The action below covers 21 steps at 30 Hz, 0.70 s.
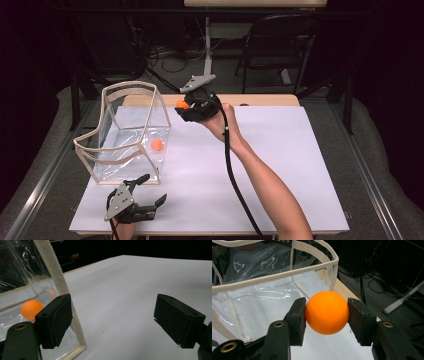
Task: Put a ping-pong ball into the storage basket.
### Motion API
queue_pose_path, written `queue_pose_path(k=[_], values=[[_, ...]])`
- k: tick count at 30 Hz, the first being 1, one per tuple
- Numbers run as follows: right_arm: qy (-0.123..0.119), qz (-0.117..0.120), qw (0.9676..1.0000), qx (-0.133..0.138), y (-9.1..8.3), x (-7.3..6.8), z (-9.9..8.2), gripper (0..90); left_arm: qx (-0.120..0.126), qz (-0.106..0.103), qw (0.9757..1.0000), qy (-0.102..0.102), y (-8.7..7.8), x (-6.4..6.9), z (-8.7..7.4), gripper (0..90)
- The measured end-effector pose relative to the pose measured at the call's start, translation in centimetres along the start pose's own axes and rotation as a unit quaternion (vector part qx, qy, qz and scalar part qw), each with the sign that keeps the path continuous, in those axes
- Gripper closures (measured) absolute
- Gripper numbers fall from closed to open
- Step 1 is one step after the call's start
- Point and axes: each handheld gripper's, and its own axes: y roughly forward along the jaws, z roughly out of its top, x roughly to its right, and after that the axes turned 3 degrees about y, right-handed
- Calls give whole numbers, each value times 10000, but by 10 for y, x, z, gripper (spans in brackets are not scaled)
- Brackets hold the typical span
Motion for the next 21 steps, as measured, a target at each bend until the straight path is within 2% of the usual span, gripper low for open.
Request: queue_pose_path(k=[16,21], values=[[-37,53,10000,39,4,-3,14,505,9,-5,10000,-8,0,0,0,155],[-115,74,9999,17,6,-5,17,505,15,-1,10000,-13,0,0,0,155]])
